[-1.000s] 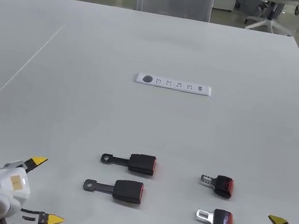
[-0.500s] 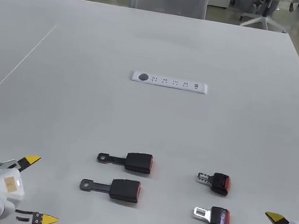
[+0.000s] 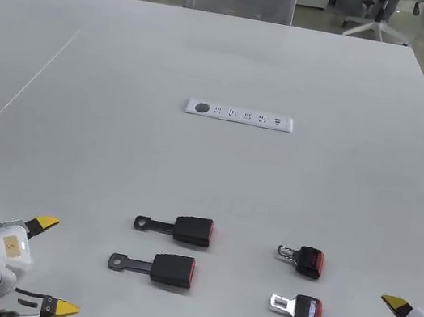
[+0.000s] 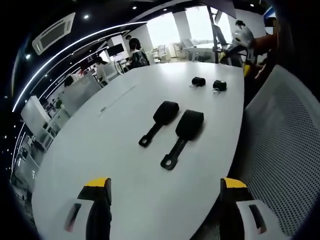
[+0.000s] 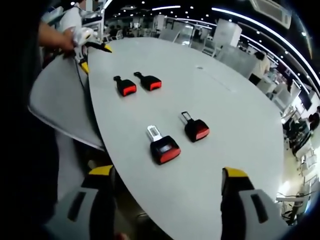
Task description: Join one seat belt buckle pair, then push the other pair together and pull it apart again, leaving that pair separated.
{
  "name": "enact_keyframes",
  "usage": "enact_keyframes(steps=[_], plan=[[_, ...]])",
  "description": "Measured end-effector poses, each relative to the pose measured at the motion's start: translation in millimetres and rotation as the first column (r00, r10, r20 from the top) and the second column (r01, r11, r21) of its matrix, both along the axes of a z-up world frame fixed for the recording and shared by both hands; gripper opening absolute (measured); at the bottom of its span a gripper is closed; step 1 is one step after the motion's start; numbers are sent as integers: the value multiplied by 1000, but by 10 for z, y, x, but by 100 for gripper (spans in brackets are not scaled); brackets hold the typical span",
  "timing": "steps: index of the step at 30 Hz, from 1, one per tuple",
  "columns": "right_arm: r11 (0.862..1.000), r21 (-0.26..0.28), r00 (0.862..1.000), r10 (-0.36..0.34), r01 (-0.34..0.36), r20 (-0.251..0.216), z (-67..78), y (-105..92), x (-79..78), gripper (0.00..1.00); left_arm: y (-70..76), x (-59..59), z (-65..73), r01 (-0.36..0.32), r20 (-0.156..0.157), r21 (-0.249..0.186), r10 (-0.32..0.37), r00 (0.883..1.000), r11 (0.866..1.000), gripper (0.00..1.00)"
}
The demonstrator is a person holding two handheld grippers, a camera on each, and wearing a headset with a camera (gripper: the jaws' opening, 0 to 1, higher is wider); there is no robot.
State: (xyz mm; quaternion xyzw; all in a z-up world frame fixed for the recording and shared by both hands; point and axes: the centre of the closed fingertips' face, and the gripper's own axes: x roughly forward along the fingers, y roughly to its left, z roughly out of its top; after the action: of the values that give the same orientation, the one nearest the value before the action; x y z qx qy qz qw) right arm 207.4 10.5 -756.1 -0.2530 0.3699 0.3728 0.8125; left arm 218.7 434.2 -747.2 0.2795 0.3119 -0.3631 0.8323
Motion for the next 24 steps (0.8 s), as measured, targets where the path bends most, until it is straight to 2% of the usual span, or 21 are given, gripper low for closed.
enact_keyframes(steps=[1, 2, 6, 14, 15, 19, 24], plan=[[1000, -2, 1000, 6, -6, -11, -15, 0, -3, 85, -19, 21, -1, 20, 5, 17, -20, 1000, 1000, 89], [1000, -7, 1000, 13, -13, -9, -22, -4, 12, 83, -37, 57, 9, 47, 24, 50, -49, 999, 998, 85], [999, -8, 999, 37, -37, -19, -25, 9, 25, 77, -125, 129, -32, 48, -7, 63, -48, 999, 997, 83], [995, -18, 995, 93, -94, -30, -50, 40, 98, 72, -407, 223, -95, 134, -46, 74, -130, 990, 988, 75], [995, -19, 994, 100, -100, -33, -60, 49, 112, 72, -457, 240, -104, 156, -47, 82, -153, 987, 984, 75], [990, -25, 990, 138, -139, -43, -92, 114, 146, 70, -592, 253, -189, 231, -93, 124, -221, 971, 965, 70], [979, -34, 979, 197, -199, -50, -136, 197, 190, 67, -777, 306, -248, 283, -123, 131, -268, 956, 950, 66]])
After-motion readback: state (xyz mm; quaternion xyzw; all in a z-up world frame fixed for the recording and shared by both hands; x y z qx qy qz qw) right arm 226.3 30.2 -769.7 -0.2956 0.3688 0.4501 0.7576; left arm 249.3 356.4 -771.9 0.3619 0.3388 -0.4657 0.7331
